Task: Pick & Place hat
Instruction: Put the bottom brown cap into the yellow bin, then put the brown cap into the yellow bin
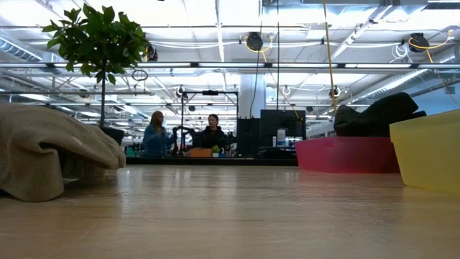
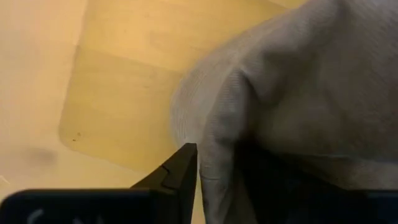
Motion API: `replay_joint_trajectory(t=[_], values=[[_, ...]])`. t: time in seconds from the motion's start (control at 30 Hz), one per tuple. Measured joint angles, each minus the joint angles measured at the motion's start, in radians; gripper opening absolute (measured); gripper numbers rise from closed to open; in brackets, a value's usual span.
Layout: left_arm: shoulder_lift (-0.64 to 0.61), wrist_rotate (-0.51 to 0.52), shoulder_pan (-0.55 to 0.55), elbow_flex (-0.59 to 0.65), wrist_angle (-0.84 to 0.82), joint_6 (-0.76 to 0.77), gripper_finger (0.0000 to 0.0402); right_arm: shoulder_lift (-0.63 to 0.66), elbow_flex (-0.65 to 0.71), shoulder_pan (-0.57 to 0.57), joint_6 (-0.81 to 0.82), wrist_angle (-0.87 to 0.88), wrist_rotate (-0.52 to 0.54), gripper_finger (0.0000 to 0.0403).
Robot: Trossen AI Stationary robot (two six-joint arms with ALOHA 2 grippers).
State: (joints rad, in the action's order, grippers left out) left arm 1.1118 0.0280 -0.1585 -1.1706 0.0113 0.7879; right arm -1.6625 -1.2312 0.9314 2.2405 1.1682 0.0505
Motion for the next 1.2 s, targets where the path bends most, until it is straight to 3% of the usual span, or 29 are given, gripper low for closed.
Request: replay_joint_trajectory(t=[0.47,1.2], values=[[0.000,-0.002,0.000,0.000,-0.010,-0.001,0.0115,0.101,0.000,0.000,0.015,0.104,0.007,0.0119],[0.000,-0.001,-0.005,0.000,-0.010,-0.001,0.0115,0.109,-0.014,0.000,0.000,0.021,0.057,0.0119]])
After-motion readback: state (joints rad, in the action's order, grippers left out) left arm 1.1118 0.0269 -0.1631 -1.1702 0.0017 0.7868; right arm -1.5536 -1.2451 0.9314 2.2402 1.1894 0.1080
